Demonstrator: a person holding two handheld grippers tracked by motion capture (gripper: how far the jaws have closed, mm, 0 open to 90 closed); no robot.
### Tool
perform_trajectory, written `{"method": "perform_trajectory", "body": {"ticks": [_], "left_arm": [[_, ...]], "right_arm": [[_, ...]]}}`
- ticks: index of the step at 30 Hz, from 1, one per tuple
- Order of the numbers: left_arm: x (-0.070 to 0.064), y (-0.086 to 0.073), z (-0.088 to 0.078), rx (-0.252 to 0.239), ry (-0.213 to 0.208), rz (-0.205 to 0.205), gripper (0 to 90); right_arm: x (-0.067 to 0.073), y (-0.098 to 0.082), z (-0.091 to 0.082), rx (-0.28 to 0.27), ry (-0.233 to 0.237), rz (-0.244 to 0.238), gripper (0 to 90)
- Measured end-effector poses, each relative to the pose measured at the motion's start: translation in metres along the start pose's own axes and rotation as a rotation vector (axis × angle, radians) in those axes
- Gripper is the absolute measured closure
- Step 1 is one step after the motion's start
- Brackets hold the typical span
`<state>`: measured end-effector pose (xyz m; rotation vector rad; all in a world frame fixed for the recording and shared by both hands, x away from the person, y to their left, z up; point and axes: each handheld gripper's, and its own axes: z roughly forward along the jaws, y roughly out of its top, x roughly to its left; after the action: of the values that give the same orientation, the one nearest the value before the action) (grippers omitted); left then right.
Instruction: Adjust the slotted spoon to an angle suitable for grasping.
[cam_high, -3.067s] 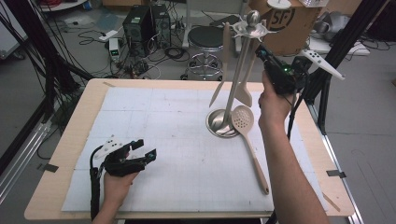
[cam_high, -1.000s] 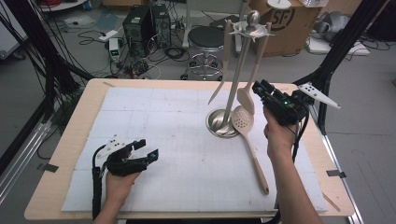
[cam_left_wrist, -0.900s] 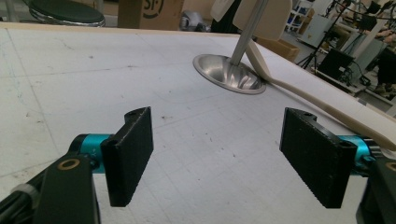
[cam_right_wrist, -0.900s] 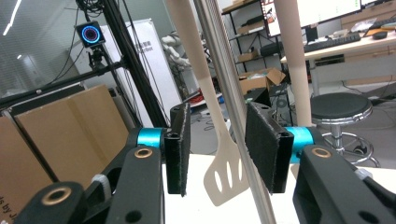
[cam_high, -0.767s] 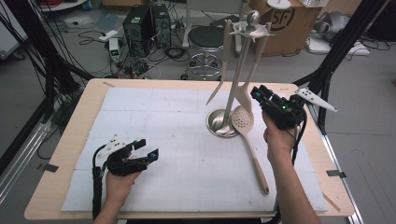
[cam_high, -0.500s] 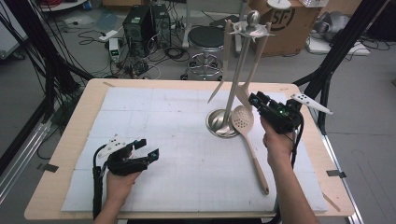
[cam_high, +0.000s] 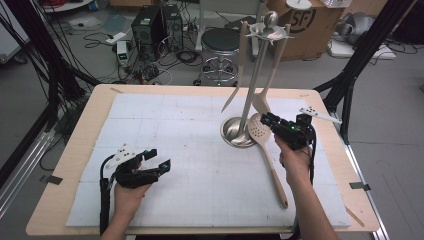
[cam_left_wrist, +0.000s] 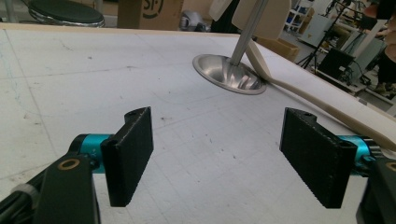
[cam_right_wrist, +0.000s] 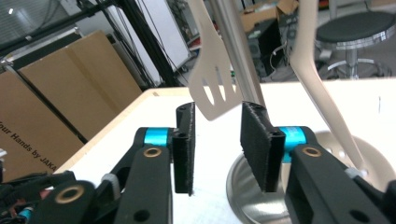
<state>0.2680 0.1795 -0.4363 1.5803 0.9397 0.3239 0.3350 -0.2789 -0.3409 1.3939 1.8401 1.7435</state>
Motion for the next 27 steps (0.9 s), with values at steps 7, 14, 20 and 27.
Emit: {"method": "perform_trajectory", "body": {"ticks": [7,14,20,27], "left_arm": [[0.000,0.000,0.000,-0.002,0.001,0.001,26.3],[0.000,0.000,0.000,0.002,-0.001,0.001,26.3],[0.000,0.000,0.000,0.003,-0.005,-0.001,26.3],[0.000,-0.001,0.000,0.002,-0.007,-0.001,26.3]], "right_arm": [[-0.011,-0.015,0.010,0.099,-0.047,-0.003,80.0],[-0.027,-0.036,0.024,0.224,-0.085,0.053,89.6],[-0.037,-0.055,0.035,0.318,-0.089,0.093,89.6],[-0.043,-0.066,0.043,0.402,-0.086,0.105,88.7]]}}
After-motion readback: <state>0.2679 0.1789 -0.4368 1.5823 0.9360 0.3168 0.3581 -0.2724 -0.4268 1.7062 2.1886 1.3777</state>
